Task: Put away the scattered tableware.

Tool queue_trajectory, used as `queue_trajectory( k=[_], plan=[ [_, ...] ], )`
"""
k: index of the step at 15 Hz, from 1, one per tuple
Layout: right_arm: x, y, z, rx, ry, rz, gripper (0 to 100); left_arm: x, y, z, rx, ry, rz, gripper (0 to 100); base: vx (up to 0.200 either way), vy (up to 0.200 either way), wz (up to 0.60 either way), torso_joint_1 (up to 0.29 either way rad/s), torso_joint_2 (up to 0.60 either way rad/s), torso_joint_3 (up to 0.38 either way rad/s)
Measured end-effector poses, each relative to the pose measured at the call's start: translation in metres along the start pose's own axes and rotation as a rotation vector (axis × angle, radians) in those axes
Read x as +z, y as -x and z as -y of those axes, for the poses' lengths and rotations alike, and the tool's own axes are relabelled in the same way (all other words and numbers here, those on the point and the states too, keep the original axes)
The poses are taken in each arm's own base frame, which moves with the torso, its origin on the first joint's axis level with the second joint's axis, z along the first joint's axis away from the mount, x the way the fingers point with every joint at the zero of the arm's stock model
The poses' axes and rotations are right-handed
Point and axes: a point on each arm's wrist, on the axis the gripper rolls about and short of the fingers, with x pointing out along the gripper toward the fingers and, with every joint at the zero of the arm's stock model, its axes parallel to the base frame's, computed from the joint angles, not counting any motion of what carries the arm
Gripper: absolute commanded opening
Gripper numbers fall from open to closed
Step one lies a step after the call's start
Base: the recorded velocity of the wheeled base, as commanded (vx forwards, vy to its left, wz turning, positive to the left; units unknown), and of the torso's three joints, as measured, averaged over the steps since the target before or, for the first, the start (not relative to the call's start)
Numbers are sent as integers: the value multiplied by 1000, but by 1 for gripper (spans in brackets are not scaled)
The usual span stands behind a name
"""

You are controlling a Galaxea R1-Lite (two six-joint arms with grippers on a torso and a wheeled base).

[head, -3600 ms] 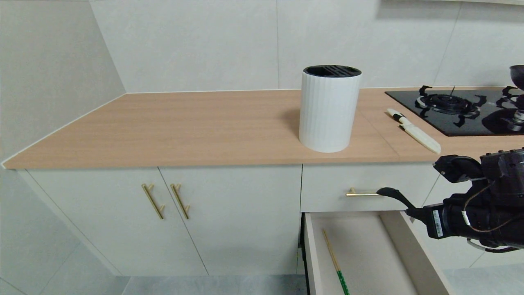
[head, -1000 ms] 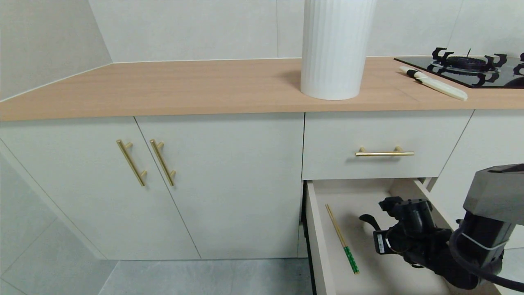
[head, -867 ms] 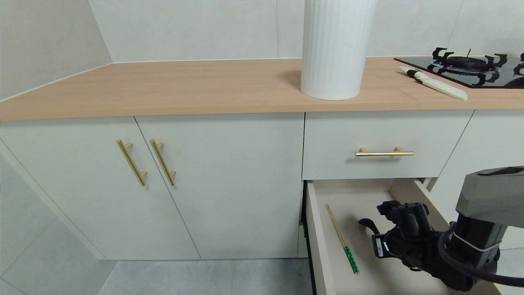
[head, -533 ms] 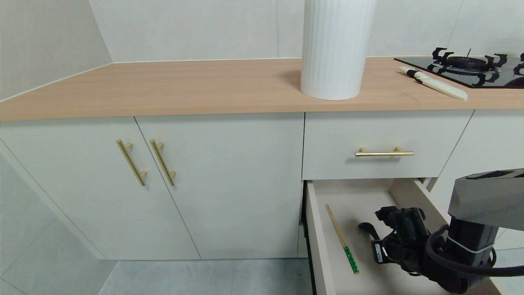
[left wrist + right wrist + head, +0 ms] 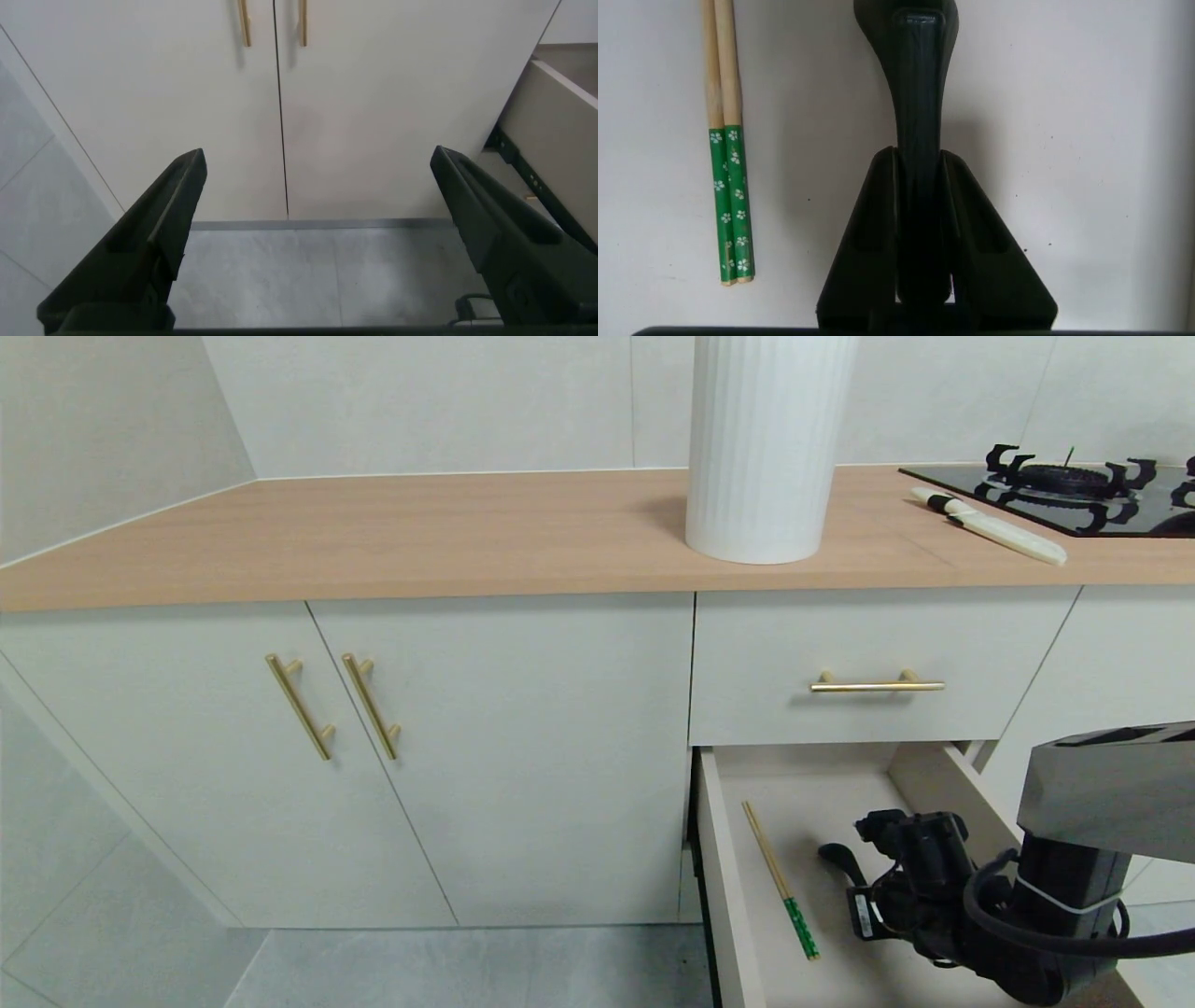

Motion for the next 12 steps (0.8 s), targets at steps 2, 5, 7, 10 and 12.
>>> queue_trajectory(
  k=[2,5,7,10,12],
  plan=[
    [-1,0,0,0,2,-3,100,0,0,0,0,0,0,100,0,0,0,0,0,0],
    [-1,0,0,0,1,-3,100,0,0,0,0,0,0,100,0,0,0,0,0,0],
    [-1,0,0,0,0,-3,100,0,0,0,0,0,0,100,0,0,0,0,0,0],
    [1,2,1,-15,-2,5,100,0,0,0,0,0,0,100,0,0,0,0,0,0],
    [6,4,1,-39,-11,42,100,0,0,0,0,0,0,100,0,0,0,0,0,0]
  ],
)
